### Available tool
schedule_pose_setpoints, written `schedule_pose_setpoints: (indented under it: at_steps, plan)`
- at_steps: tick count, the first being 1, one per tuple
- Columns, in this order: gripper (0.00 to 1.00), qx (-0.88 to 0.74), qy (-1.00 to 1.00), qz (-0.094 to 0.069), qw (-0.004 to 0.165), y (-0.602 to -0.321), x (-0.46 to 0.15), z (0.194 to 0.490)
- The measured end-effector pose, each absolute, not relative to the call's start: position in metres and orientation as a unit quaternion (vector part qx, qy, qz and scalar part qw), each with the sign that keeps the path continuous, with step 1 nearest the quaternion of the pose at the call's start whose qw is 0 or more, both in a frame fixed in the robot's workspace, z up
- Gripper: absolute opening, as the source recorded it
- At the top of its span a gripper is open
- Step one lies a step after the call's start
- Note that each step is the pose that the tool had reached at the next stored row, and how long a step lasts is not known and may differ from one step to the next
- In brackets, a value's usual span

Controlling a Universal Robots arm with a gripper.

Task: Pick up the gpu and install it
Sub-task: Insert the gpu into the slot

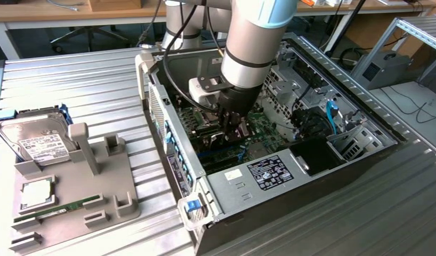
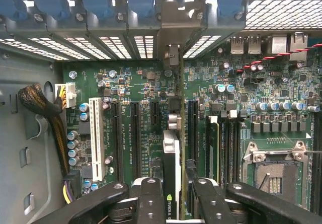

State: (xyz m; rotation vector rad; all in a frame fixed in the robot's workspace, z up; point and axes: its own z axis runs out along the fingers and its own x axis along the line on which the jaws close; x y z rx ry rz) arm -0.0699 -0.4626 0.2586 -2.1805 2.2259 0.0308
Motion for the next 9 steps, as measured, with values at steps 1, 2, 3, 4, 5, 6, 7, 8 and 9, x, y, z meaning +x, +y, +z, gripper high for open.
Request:
schedule_pose_setpoints:
  at_steps: [1, 2, 3, 4, 5, 6, 7, 8, 9]
  plan:
    - [0.27, -0.700, 0.714, 0.010, 0.013, -0.4626, -0.0699, 0.2586]
    - [0.27, -0.700, 0.714, 0.010, 0.013, -0.4626, -0.0699, 0.2585]
    - [0.27, -0.700, 0.714, 0.010, 0.013, -0.4626, -0.0699, 0.2584]
    - [0.27, -0.700, 0.714, 0.010, 0.013, -0.4626, -0.0699, 0.2580]
    - [0.27, -0.700, 0.714, 0.010, 0.013, -0.4626, -0.0699, 0.2578]
    - [0.27, -0.700, 0.714, 0.010, 0.013, -0.4626, -0.0699, 0.2576]
    - [0.27, -0.700, 0.714, 0.010, 0.013, -0.4626, -0.0699, 0.2573]
    - [0.27, -0.700, 0.714, 0.010, 0.013, -0.4626, -0.0699, 0.2572]
    - [0.27, -0.700, 0.714, 0.010, 0.013, -0.4626, -0.0699, 0.2572]
